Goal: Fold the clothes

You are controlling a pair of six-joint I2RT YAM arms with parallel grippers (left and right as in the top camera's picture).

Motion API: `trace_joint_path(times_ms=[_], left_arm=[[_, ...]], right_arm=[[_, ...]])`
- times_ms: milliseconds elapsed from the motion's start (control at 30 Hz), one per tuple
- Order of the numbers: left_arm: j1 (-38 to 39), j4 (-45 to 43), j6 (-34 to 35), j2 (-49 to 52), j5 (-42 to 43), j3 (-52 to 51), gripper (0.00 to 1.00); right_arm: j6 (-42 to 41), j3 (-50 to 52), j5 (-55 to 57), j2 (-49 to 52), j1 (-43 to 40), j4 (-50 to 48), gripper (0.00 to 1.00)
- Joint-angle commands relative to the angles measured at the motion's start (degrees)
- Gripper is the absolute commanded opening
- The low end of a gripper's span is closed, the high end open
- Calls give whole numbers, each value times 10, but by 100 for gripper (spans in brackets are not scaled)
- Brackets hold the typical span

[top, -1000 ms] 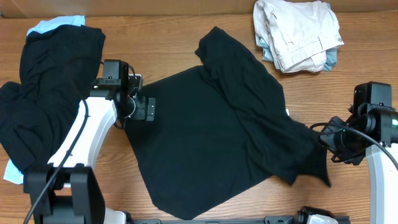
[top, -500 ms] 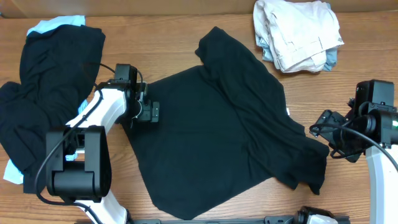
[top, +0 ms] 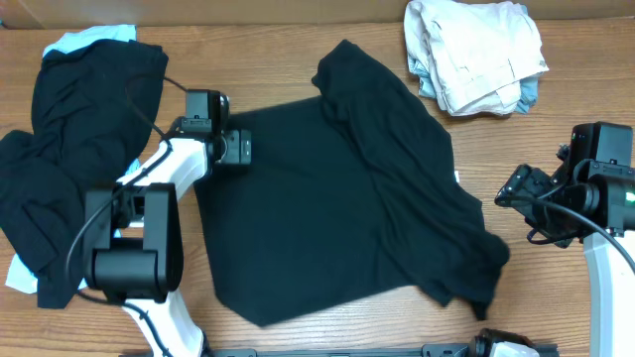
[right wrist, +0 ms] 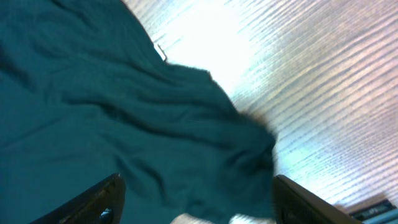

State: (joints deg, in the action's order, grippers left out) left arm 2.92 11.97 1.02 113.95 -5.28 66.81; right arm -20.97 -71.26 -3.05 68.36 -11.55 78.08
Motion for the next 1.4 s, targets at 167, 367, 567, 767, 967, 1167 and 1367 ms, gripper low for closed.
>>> trace_joint_path(times_ms=[167, 367, 567, 767, 967, 1167, 1367], left_arm=[[-42, -166, -79, 121, -73, -3, 100], [-94, -120, -123, 159, -69, 92, 100], [-90, 19, -122, 135, -67, 250, 100], [-59, 213, -121, 105, -67, 430, 100], [-19, 456, -77, 51, -64, 591, 100], [-7, 620, -3, -36, 75, 653, 100], [-7, 760, 25, -87, 81, 653, 100]], right_arm=[[2, 1, -12, -4, 21, -22, 78], [1, 1, -12, 10, 42, -42, 78], [2, -1, -18, 11, 55, -70, 79], [2, -33, -33, 11, 55, -85, 82], [21, -106, -53, 5, 55, -52, 84], [37, -143, -76, -28, 55, -21, 84], [48, -143, -74, -66, 55, 1, 85]])
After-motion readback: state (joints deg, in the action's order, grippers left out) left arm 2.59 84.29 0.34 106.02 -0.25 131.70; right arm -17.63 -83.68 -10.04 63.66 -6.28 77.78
